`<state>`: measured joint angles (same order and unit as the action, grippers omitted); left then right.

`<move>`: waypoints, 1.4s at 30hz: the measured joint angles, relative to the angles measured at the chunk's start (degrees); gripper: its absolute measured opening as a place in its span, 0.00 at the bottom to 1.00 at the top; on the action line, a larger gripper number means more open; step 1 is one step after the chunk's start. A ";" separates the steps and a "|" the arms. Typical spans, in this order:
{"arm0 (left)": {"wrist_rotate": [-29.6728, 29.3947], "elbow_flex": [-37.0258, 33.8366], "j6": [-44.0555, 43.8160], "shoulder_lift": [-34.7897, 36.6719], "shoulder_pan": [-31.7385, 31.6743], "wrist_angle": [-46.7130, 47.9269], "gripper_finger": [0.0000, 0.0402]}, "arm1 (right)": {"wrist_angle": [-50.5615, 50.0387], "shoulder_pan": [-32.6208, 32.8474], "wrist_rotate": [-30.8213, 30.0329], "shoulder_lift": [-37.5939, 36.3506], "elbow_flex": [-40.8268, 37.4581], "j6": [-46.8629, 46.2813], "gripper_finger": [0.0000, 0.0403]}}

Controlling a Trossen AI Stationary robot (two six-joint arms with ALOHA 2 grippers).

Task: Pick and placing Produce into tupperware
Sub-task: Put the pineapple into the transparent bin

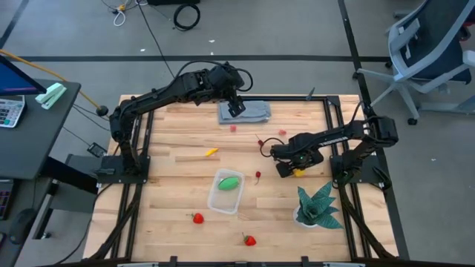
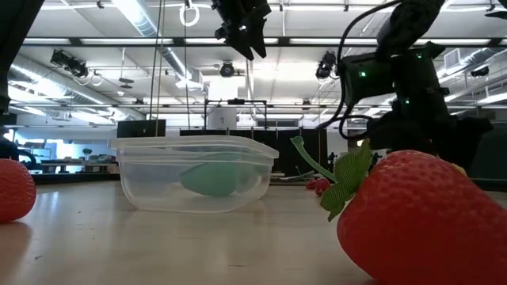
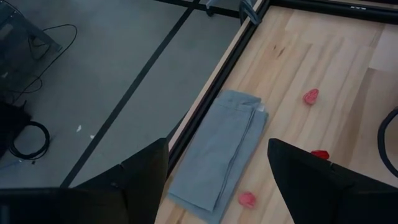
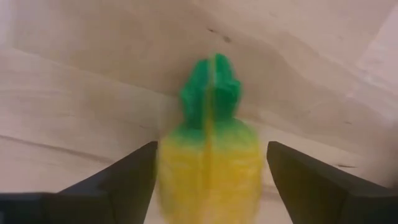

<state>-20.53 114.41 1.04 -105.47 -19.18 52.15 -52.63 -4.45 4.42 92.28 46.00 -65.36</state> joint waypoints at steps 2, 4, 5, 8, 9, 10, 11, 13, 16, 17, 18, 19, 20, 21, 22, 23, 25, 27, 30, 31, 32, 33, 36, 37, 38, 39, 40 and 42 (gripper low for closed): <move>0.00 -0.02 -0.02 0.00 0.00 0.00 0.70 | 0.87 -0.04 0.20 -0.25 -0.93 -0.02 0.75; 0.00 -0.02 -0.06 0.00 0.00 -0.01 0.70 | 0.96 -0.03 0.19 -0.24 -1.39 0.00 0.75; 0.00 -0.02 -0.07 0.00 0.00 -0.01 0.70 | 1.13 -0.02 0.18 -0.23 -1.46 0.07 0.74; 0.00 -0.02 -0.25 0.00 0.00 -0.01 0.70 | 2.55 -0.02 0.29 -0.19 -1.35 0.89 0.73; 0.00 -0.02 -0.42 0.00 0.00 0.00 0.70 | 3.12 0.01 0.42 -0.19 -1.36 1.13 0.73; 0.00 -0.02 -0.42 0.00 0.00 -0.01 0.70 | 3.49 0.06 0.46 -0.19 -1.40 1.39 0.72; 0.00 -0.02 -0.42 0.00 0.00 -0.01 0.70 | 3.72 0.07 0.42 -0.16 -1.42 1.69 0.72; 0.00 -0.02 -0.42 0.00 0.10 0.01 0.70 | 3.90 0.07 0.41 -0.14 -1.44 2.37 0.71; 0.00 -0.02 -0.44 0.00 0.13 0.01 0.70 | 4.05 0.07 0.53 -0.12 -1.44 2.40 0.70; 0.00 -0.02 -0.44 0.00 0.13 0.01 0.70 | 4.11 0.07 0.60 -0.12 -1.44 2.40 0.69; -0.01 -0.02 -0.44 0.00 0.13 0.00 0.70 | 4.17 0.07 0.69 -0.10 -1.45 2.40 0.68; 0.00 -0.02 -0.44 0.00 0.12 0.00 0.70 | 4.32 0.07 0.77 -0.10 -1.47 2.43 0.67; 0.00 -0.02 -0.46 0.00 0.11 0.01 0.70 | 4.44 0.09 0.81 -0.09 -1.47 2.47 0.66; 0.00 -0.02 -0.44 0.00 0.11 0.01 0.70 | 4.51 0.11 0.88 -0.08 -1.49 2.45 0.64; -0.01 -0.02 -0.46 0.00 0.11 -0.01 0.70 | 4.59 0.11 1.06 -0.08 -1.45 2.45 0.62; 0.00 -0.02 -0.46 0.00 0.13 0.01 0.70 | 4.61 0.11 1.30 -0.08 -1.35 2.45 0.61; 0.00 -0.02 -0.46 0.00 0.15 0.00 0.70 | 4.39 0.11 1.47 0.06 -0.72 2.52 0.57; -0.02 -0.02 -0.42 0.00 0.26 0.01 0.69 | 4.09 0.13 1.33 0.27 0.32 2.67 0.54; 0.00 -0.07 -0.07 0.45 0.28 0.13 0.68 | 5.15 0.13 1.33 0.27 3.09 4.79 0.52; 0.00 -0.07 0.92 0.89 0.28 0.12 0.68 | 5.14 0.13 1.26 0.25 4.05 5.44 0.51; 0.01 -0.09 1.83 1.52 0.23 0.31 0.67 | 4.85 0.13 1.32 0.25 5.07 6.00 0.51; 0.00 -0.09 2.75 2.20 0.13 0.36 0.67 | 4.44 0.13 1.49 0.27 6.32 6.75 0.52; -0.07 -0.07 3.78 4.49 -0.07 0.32 0.67 | 4.81 0.12 1.43 0.25 11.12 9.69 0.53; -0.04 -0.07 3.82 5.34 -0.21 0.30 0.67 | 4.96 0.11 1.47 0.25 12.90 11.11 0.54; -0.04 -0.09 3.84 6.26 -0.32 0.37 0.67 | 5.09 0.13 1.47 0.25 14.71 12.86 0.54; -0.04 -0.09 3.82 7.31 -0.48 0.43 0.67 | 5.51 0.13 1.45 0.24 16.49 14.95 0.54; -0.04 -0.09 3.82 8.47 -0.62 0.37 0.67 | 6.58 0.13 1.47 0.23 18.29 17.19 0.54; -0.07 -0.07 3.73 10.87 -1.04 0.36 0.67 | 10.32 0.13 1.27 0.20 21.88 22.68 0.54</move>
<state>-20.60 114.34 4.76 -94.60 -20.22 52.51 -42.31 -4.32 5.69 92.48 67.88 -42.68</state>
